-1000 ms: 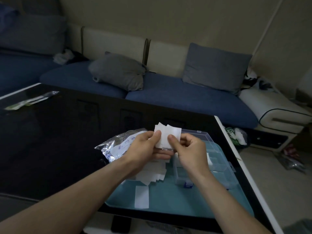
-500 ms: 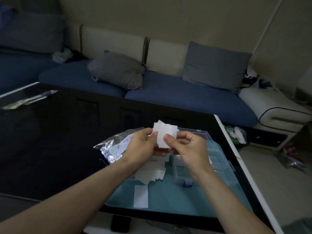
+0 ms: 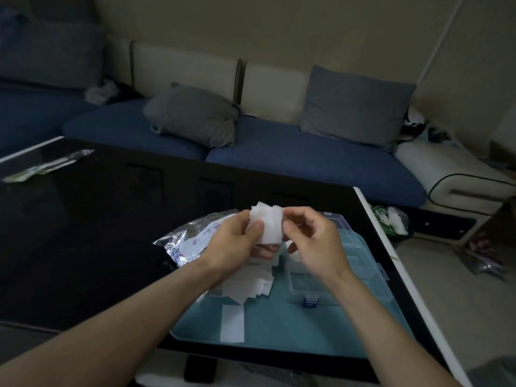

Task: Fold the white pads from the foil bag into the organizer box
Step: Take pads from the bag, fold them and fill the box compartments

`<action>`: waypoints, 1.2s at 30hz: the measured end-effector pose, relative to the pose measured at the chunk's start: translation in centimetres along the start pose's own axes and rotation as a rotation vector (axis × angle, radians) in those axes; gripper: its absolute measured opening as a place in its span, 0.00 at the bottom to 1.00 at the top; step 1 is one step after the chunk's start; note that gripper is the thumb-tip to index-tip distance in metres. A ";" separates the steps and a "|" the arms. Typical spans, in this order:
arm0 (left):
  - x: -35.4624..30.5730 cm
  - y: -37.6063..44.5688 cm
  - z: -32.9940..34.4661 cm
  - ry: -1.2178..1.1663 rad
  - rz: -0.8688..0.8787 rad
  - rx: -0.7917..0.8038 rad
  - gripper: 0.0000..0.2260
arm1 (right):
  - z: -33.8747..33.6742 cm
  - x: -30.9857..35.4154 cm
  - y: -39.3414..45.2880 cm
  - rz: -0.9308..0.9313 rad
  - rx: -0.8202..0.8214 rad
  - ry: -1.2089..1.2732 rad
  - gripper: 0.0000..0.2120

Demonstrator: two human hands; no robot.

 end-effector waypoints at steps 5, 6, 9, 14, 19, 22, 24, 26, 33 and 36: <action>0.1 -0.2 0.5 -0.015 -0.057 0.055 0.08 | 0.0 0.1 -0.1 0.005 0.049 0.055 0.06; 0.1 -0.2 0.5 -0.013 -0.053 0.053 0.08 | 0.0 0.1 -0.2 0.008 0.046 0.042 0.06; 0.0 -0.3 0.5 0.015 -0.031 0.039 0.08 | -0.3 0.2 -0.3 0.046 -0.024 0.059 0.05; 0.0 -0.3 0.8 0.008 -0.023 0.019 0.08 | -0.4 0.0 -0.2 0.043 -0.082 0.040 0.05; -0.1 -0.3 0.9 -0.107 -0.067 0.006 0.08 | -0.6 -0.1 -0.1 0.017 -0.059 -0.018 0.04; -0.4 -0.1 0.8 -0.194 -0.115 -0.027 0.06 | -0.7 -0.1 -0.1 0.200 -0.043 0.185 0.06; -0.6 0.0 0.8 -0.283 -0.171 0.039 0.09 | -0.5 -0.1 -0.3 0.239 0.057 0.262 0.06; -0.9 -0.2 0.9 -0.373 -0.225 0.180 0.14 | -0.3 0.0 -0.5 0.187 0.132 0.275 0.05; -0.7 -0.3 1.8 -0.555 -0.414 0.238 0.12 | 0.0 0.0 -0.2 0.121 0.153 0.049 0.21; -0.2 -0.2 1.8 -0.511 -0.480 0.243 0.04 | -0.7 0.3 -0.7 0.008 0.346 -0.032 0.39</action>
Point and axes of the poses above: each hand's wrist, its own y-axis towards the middle knuckle, its own z-axis out of the palm, x = y × z, the point moved 2 cm from there along y, towards the middle knuckle, and after that the axes turned 2 degrees about z, right-handed, at the moved point
